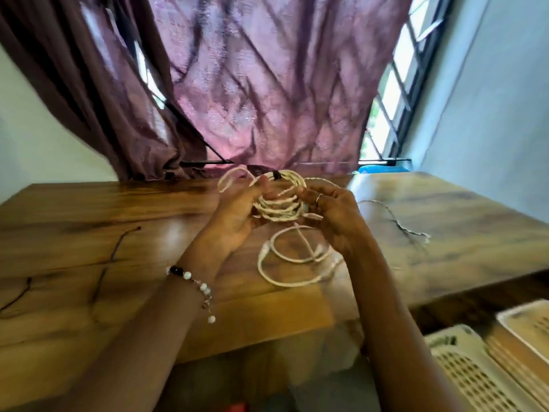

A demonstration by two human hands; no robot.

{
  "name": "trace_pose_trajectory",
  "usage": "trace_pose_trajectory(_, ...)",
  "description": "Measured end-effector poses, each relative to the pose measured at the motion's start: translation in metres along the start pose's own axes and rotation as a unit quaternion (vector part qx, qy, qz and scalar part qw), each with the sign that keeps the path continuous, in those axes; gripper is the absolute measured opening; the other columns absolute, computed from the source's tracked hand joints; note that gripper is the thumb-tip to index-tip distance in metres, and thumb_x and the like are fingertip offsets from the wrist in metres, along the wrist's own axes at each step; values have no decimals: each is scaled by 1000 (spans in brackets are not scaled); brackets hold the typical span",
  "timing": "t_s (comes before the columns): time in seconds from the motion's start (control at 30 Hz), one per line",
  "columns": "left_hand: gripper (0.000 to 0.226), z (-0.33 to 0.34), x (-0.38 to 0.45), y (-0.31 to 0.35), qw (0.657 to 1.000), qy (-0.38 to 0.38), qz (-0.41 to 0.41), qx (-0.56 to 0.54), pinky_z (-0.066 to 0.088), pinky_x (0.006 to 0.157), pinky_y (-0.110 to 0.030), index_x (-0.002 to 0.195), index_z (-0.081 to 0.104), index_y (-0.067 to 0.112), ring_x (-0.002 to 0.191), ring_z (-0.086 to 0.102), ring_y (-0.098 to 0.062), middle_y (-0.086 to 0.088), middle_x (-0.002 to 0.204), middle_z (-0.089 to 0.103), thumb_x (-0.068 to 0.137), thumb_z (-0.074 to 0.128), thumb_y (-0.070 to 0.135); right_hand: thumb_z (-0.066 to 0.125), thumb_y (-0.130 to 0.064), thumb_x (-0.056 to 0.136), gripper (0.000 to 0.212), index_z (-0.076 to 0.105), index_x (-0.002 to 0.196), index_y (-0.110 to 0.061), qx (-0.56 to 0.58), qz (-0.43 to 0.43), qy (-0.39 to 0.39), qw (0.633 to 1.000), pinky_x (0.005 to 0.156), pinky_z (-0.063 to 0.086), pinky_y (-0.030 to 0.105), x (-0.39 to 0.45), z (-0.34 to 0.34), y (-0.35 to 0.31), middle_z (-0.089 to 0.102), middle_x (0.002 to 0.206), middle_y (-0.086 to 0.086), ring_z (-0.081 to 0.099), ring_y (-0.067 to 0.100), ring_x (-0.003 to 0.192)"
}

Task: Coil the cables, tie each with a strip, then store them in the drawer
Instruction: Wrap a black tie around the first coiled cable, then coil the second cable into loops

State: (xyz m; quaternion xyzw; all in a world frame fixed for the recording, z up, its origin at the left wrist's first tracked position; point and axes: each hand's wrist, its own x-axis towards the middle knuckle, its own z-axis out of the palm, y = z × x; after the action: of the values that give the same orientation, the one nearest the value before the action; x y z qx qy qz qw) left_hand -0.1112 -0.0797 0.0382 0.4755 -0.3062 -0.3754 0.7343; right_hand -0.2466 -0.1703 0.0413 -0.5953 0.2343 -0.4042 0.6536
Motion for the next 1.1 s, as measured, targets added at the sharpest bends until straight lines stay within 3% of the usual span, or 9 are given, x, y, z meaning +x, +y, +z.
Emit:
trace_pose_trajectory(0.1,13,52,-1,-23,996,-12,22,88,53,67,-33,81,70,16,65,64,-16,-3,77,69,91,62,17,70,-9,82,11,70,91,-3,10,11,71,997,66,56,35,-13,-56,-13,67,66,5,63,15,60)
trace_pose_trajectory(0.2,17,92,-2,-51,981,-49,51,180,49,55,-24,76,67,19,57,61,-9,0,71,67,92,61,20,73,-8,79,6,71,82,-3,23,28,156,987,61,57,34,-25,-109,-22,68,67,10,64,18,58)
trace_pose_trajectory(0.33,21,129,-5,-83,943,-107,83,303,47,66,-24,99,71,10,70,60,-10,-5,89,69,85,70,26,71,-10,81,6,69,77,-6,59,15,268,962,67,57,36,-37,-168,-27,67,64,8,64,18,60)
trace_pose_trajectory(0.5,51,153,-13,-116,769,-212,173,578,46,89,-34,113,67,23,103,59,-18,2,109,68,72,74,53,71,-16,83,10,64,82,-9,79,21,377,923,52,55,27,-45,-226,-18,64,75,9,62,15,60)
trace_pose_trajectory(0.6,34,159,-7,-129,656,-195,227,693,44,91,-38,106,69,30,105,58,-23,0,104,69,79,65,51,72,-12,83,16,57,81,-8,99,23,463,880,46,52,27,-47,-243,-1,58,70,9,56,13,51)
trace_pose_trajectory(0.73,23,156,1,-133,603,-153,271,735,45,86,-36,105,70,24,104,59,-29,-5,104,68,92,52,30,78,-13,77,23,61,85,1,49,23,510,858,48,54,34,-42,-251,22,64,85,17,61,19,59)
trace_pose_trajectory(0.87,23,146,8,-138,514,-145,319,783,47,82,-37,109,61,10,103,60,-31,-8,107,64,91,46,15,74,-30,82,39,66,96,6,-99,25,550,829,75,58,46,-31,-247,31,65,92,15,67,30,84)
trace_pose_trajectory(0.97,22,132,19,-140,550,-119,281,777,51,76,-37,107,58,8,101,62,-31,-10,108,62,90,46,14,62,-46,88,53,70,92,7,-298,43,507,808,78,50,41,-26,-243,35,70,93,22,66,35,91)
trace_pose_trajectory(1.1,19,126,23,-134,625,-61,268,730,49,72,-38,106,55,9,102,62,-32,-10,111,60,95,47,21,61,-36,88,40,72,87,2,-381,68,457,801,73,46,37,-16,-243,39,70,90,24,65,39,92)
